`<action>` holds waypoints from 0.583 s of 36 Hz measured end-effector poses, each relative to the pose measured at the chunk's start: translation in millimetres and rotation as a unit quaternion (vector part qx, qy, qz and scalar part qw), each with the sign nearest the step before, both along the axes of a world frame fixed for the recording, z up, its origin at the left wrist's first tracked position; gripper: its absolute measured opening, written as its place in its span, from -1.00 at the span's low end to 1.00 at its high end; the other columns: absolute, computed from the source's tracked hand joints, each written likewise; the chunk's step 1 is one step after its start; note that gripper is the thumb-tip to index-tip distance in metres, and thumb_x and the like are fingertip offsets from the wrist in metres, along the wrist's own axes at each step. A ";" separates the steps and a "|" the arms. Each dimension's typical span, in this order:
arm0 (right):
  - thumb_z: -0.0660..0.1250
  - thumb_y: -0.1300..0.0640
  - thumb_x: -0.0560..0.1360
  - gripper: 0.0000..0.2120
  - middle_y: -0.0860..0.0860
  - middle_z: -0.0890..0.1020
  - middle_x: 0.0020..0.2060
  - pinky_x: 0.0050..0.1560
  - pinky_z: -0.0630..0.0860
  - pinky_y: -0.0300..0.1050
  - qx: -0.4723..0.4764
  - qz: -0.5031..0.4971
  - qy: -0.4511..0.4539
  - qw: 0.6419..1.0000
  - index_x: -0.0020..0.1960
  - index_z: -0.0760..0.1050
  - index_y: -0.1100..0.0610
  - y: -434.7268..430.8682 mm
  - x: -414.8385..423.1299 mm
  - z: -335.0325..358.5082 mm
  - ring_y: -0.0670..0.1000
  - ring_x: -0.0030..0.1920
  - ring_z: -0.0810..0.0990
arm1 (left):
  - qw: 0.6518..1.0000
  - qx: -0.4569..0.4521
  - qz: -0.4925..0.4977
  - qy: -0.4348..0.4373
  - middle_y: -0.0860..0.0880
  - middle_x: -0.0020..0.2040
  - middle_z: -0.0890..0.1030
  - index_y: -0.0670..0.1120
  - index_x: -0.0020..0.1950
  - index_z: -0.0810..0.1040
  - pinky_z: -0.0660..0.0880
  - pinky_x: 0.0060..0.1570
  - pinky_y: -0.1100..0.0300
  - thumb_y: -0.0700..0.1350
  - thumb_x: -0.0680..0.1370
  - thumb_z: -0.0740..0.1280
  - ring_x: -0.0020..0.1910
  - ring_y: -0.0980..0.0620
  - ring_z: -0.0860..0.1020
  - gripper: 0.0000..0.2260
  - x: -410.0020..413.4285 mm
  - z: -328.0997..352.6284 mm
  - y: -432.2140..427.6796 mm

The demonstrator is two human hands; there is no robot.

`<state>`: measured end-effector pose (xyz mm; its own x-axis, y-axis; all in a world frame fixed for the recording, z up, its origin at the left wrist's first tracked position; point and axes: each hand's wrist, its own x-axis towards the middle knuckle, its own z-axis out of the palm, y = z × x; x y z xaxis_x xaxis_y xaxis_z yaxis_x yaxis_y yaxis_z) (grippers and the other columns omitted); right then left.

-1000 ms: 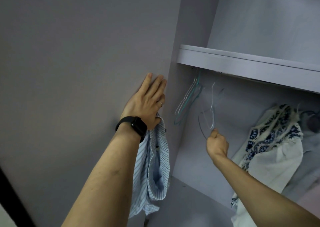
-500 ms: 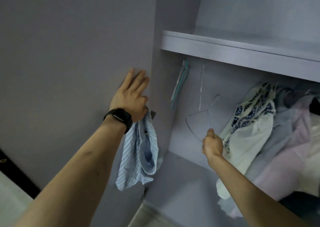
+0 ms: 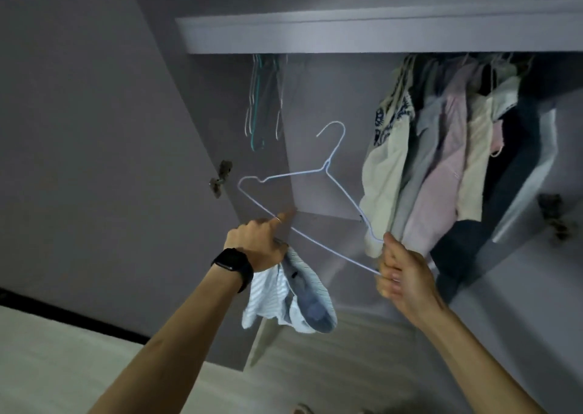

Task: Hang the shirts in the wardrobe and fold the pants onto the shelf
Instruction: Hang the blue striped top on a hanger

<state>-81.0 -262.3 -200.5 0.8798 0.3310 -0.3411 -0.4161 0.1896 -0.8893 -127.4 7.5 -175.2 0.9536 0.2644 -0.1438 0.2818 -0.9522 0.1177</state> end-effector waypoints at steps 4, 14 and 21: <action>0.29 -0.27 0.45 -0.48 -0.05 0.15 -0.57 -0.58 0.09 -0.29 -0.013 0.032 -0.026 0.999 -0.50 0.14 -0.05 -23.8 -7.1 -8.4 -0.09 -0.60 0.11 | 0.996 -0.083 0.023 -0.001 -0.04 0.13 0.64 0.15 0.13 0.51 0.54 -0.02 0.04 0.12 0.44 0.20 0.07 -0.22 0.58 -0.71 3.3 -13.1 -18.2; 0.56 -0.02 0.44 -0.80 -0.13 0.70 -0.26 -0.10 0.59 -0.17 -0.239 0.206 -0.217 0.924 -0.09 0.58 0.02 -14.2 8.4 -43.0 -0.15 -0.21 0.67 | 0.996 0.016 -0.060 -0.067 -0.04 0.03 0.57 0.00 0.10 0.57 0.40 -0.19 0.10 0.07 0.51 0.29 0.06 -0.16 0.55 -0.76 -2.2 -33.0 -75.2; 0.46 -0.33 0.32 -0.64 -0.16 0.37 -0.52 -0.53 0.23 -0.27 -0.094 0.039 -0.092 0.991 -0.31 0.61 -0.04 4.2 47.7 23.3 -0.14 -0.55 0.29 | 0.998 0.001 -0.067 -0.014 0.04 0.18 0.55 0.21 0.33 0.41 0.49 -0.09 0.06 0.09 0.49 0.31 0.11 -0.16 0.57 -0.60 6.8 -19.6 -75.9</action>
